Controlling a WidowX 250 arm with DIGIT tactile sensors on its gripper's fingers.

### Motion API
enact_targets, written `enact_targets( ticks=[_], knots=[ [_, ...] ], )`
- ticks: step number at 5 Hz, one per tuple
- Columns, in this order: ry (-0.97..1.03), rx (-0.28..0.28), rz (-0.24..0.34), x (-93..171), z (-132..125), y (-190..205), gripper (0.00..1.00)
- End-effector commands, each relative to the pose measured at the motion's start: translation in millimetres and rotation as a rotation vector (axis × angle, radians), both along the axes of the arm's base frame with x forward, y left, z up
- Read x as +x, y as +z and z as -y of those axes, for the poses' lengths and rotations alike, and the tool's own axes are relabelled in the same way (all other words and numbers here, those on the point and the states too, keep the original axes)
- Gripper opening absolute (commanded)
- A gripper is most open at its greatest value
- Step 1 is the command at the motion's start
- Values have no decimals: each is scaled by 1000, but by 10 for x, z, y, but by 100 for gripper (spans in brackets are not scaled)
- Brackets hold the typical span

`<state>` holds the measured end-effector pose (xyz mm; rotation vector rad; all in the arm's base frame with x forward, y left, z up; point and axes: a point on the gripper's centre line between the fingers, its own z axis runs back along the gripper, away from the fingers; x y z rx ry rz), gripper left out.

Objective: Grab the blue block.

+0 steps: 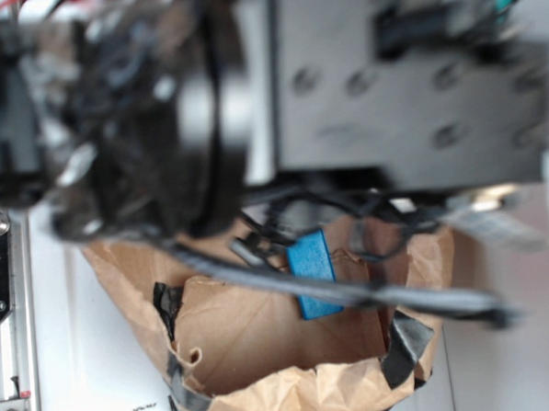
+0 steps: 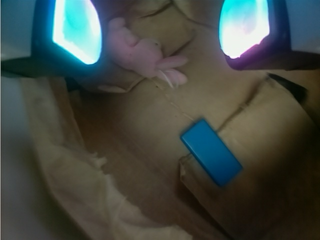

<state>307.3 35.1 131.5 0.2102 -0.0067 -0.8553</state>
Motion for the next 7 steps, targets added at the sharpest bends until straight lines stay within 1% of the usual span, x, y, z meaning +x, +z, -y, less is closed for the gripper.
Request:
enact_targets(
  ticks=[1, 2, 3, 4, 5, 6, 7],
  knots=[
    [-300, -67, 126, -244, 303, -74, 100],
    [-365, -85, 135, -288, 452, -108, 100],
    [-404, -113, 122, -242, 623, -208, 100],
    [-442, -152, 102, -244, 830, -200, 100],
    [-468, -157, 116, -246, 1019, -161, 100],
    [-461, -133, 90, -129, 1049, -224, 100],
    [-435, -131, 42, -13, 898, -406, 100]
  ],
)
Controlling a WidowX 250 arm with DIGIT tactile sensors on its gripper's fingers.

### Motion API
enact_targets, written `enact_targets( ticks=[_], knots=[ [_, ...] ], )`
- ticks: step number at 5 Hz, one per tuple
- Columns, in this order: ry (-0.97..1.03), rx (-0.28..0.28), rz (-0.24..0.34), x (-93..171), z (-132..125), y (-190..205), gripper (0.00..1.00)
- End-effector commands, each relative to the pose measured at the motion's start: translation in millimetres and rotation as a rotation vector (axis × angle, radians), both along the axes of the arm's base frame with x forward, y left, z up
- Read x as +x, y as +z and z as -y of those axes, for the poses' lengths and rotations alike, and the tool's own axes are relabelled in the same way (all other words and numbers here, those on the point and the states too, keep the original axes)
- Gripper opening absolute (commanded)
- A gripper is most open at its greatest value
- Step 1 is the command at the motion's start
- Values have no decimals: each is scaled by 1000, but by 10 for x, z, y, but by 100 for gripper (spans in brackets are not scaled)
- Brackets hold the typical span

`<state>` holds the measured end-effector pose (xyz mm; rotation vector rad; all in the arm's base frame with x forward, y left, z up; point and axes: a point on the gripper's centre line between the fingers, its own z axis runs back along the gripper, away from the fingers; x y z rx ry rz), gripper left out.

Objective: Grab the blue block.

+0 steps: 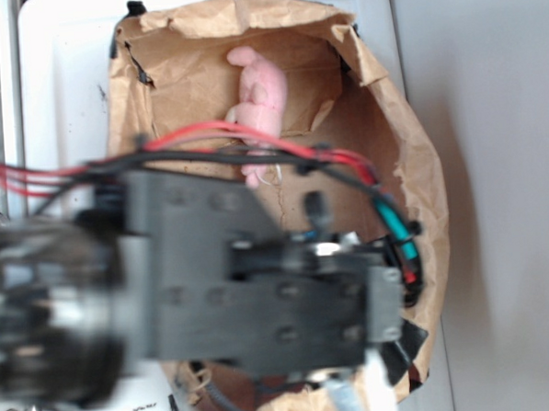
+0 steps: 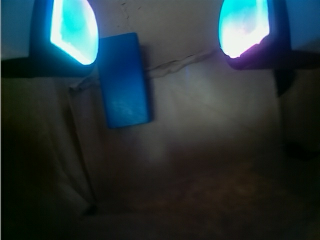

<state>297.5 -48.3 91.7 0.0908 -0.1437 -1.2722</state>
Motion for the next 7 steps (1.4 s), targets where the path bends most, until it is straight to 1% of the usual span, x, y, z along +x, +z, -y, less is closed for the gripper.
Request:
enact_targets(
  ticks=[1, 2, 3, 4, 5, 6, 7],
  knots=[
    [-24, 30, -33, 125, -7, -238, 100],
    [-56, 38, -41, 96, -27, -402, 100],
    [-62, 40, -33, 157, -52, -573, 100],
    [-82, 50, -68, 147, 20, -729, 100],
    [-96, 56, -89, 87, 83, -763, 100],
    [-82, 62, -89, 129, 33, -760, 0],
    [-68, 47, -81, 129, -2, -704, 0]
  ],
)
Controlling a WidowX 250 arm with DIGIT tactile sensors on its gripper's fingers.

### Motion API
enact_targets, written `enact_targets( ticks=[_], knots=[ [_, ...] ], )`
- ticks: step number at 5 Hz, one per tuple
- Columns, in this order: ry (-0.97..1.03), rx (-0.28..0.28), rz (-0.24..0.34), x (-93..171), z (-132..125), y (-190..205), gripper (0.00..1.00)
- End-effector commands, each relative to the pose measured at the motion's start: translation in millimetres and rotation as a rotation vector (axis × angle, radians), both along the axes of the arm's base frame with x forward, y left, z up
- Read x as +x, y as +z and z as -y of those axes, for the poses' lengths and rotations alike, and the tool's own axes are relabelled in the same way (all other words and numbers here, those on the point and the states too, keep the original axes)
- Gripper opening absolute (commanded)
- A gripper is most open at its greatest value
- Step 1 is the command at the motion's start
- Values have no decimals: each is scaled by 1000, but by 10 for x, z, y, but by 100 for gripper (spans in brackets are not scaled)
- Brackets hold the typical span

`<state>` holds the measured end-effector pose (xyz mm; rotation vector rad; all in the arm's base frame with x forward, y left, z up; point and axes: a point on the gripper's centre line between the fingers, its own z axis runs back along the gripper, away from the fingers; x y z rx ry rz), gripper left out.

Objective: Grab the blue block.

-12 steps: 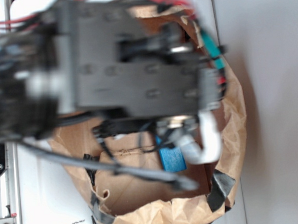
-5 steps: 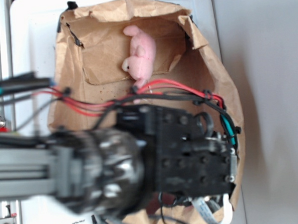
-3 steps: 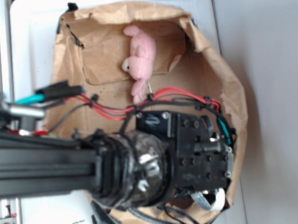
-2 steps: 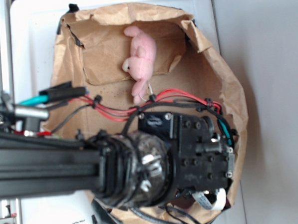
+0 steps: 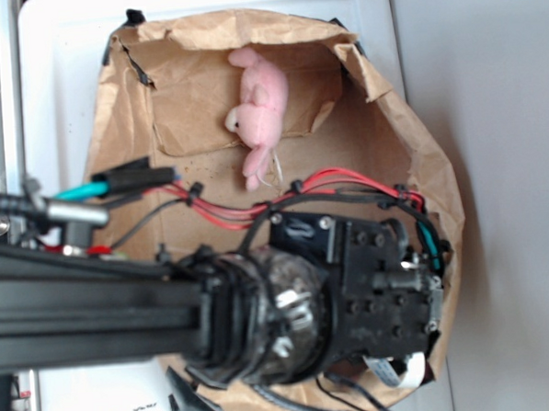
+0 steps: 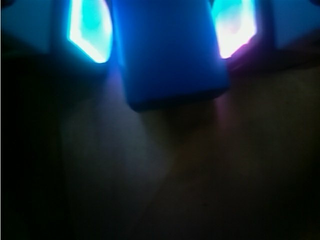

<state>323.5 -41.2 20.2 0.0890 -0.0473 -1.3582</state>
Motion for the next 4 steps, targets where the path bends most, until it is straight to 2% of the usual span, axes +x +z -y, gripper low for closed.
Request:
enact_targets(
  ticks=[1, 2, 3, 4],
  knots=[
    [98, -50, 13, -255, -67, 280, 0],
    [187, -97, 53, -392, -393, 669, 0],
    [321, -104, 71, -499, -571, 924, 0],
    [571, -136, 104, -587, -720, 1200, 0]
  ],
)
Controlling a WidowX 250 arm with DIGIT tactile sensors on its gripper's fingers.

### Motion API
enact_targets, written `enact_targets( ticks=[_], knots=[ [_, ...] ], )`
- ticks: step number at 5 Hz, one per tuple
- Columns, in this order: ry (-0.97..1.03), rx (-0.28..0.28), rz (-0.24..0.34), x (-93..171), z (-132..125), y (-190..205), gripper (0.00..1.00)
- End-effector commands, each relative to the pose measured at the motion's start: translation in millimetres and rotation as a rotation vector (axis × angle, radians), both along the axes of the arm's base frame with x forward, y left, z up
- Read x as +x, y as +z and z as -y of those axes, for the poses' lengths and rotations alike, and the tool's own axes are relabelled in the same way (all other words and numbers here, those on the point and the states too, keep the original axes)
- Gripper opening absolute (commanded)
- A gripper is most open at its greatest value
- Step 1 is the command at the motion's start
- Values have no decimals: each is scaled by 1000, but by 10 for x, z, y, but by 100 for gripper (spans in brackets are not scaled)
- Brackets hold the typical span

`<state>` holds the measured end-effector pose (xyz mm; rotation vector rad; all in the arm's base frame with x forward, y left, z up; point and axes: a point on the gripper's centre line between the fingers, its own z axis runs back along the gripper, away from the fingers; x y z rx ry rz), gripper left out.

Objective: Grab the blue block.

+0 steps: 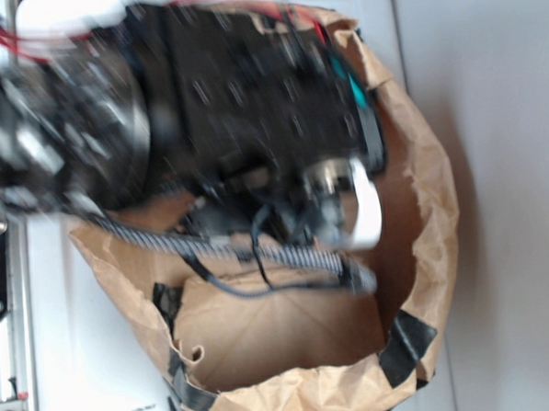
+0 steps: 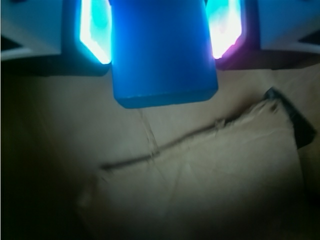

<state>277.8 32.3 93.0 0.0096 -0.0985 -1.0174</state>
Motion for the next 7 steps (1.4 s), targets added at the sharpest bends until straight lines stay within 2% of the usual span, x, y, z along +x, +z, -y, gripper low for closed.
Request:
enact_targets(
  ticks=[1, 2, 3, 4, 5, 6, 7],
  knots=[
    [338, -121, 56, -167, 93, 682, 0],
    [578, -126, 51, -73, 197, 863, 0],
    [621, -117, 19, -31, 222, 980, 0],
    [818, -40, 18, 7, 233, 1071, 0],
    [893, -51, 32, 30, 236, 1170, 0],
    [1111, -1, 53, 72, 302, 1178, 0],
    [1125, -6, 61, 116, 312, 1169, 0]
  ],
)
